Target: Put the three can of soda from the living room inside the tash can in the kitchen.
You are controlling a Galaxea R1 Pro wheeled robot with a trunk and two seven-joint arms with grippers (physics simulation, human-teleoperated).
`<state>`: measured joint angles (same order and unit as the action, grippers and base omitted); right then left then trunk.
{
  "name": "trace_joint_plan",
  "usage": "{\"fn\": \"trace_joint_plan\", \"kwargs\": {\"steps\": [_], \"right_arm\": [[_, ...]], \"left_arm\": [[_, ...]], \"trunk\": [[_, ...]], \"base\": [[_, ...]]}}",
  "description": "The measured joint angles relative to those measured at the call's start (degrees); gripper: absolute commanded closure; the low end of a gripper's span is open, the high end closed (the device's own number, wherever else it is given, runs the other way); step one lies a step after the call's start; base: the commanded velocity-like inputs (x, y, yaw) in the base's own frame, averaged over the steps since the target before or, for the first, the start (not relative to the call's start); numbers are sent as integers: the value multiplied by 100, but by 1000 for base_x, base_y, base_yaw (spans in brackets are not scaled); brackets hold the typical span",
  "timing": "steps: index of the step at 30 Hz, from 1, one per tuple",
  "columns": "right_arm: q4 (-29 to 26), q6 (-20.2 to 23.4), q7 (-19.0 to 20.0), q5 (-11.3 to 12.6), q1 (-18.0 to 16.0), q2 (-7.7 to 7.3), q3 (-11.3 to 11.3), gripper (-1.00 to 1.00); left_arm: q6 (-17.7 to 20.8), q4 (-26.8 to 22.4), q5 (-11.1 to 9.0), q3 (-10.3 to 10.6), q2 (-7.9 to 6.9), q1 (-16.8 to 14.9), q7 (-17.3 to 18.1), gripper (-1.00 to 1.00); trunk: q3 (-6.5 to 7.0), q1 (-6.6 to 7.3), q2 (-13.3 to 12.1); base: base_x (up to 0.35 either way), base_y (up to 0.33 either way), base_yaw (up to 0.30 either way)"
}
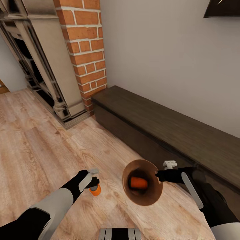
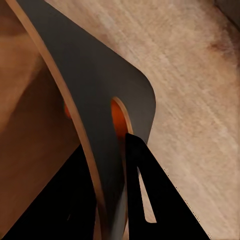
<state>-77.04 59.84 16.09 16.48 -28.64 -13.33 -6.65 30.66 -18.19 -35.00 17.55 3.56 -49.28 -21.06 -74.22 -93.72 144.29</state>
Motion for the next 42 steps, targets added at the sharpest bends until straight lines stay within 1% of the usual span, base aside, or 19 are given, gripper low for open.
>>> {"fn": "trace_joint_plan", "kwargs": {"steps": [2,4,5,8,9,10,13,14,16,17,19,20,21,24,27,29,34,39,42], "right_arm": [[-118,1,6,22,13,-3,9,100],[-387,-10,-2,-16,34,-10,20,100],[-507,-14,-1,24,39,-19,14,100],[-629,11,24,345,49,-43,-11,100],[-646,14,26,384,51,-47,-14,100],[-668,10,23,364,52,-53,-16,100],[-695,-8,6,206,54,-62,-17,100],[-701,-10,5,197,54,-63,-18,100],[-707,-3,12,266,54,-64,-20,100],[-711,0,12,304,53,-64,-20,100],[-710,3,17,334,56,-60,-24,100],[-709,2,16,329,57,-59,-25,100],[-711,0,15,305,60,-58,-29,100],[-716,-5,10,260,68,-51,-34,100],[-721,0,14,307,70,-48,-37,100],[-722,1,16,318,75,-48,-38,100],[-721,-3,12,265,80,-48,-38,100],[-722,0,15,303,74,-54,-38,100],[-722,-2,13,284,72,-56,-38,100]], "left_arm": [[-5,0,-1,2,9,-1,15,-100],[-9,0,1,2,7,0,53,-100],[-12,0,1,2,3,2,64,-100],[-15,0,2,3,-1,4,76,-100],[-15,0,2,3,-2,4,78,-100],[-16,0,2,3,-4,5,80,-100],[-16,-2,2,4,-9,2,82,-100],[-16,-6,2,0,-11,-6,86,-100],[-18,-12,2,-1,-3,-65,109,-100],[-20,-17,0,1,21,-162,185,-100],[-23,-31,25,9,62,-247,251,-100],[-25,-44,64,18,82,-266,266,-100],[-33,-82,175,45,118,-291,287,-100],[-32,-179,387,82,171,-322,314,-100],[-28,-225,466,94,187,-332,297,-100],[-27,-237,488,93,188,-334,283,-100],[-12,-245,509,91,182,-336,264,-100],[13,-246,514,91,178,-337,267,-100],[26,-245,513,91,169,-337,268,-100]], "trunk": [[-44,-5,3],[-88,-10,5],[-110,-12,7],[-177,-21,11],[-200,-23,12],[-222,-26,13],[-288,-34,17],[-310,-36,19],[-355,-41,21],[-355,-41,22],[-355,-41,22],[-355,-41,22],[-355,-41,22],[-355,-41,22],[-355,-41,22],[-355,-41,22],[-466,-54,28],[-576,-67,35],[-643,-75,39]], "base": [[0,0,0],[0,0,0],[0,0,0],[0,0,0],[0,0,0],[0,0,0],[0,0,0],[0,0,0],[0,0,0],[0,0,0],[0,0,0],[0,0,0],[0,0,0],[0,0,0],[0,0,0],[0,0,0],[0,0,0],[0,0,0],[0,0,0]]}}
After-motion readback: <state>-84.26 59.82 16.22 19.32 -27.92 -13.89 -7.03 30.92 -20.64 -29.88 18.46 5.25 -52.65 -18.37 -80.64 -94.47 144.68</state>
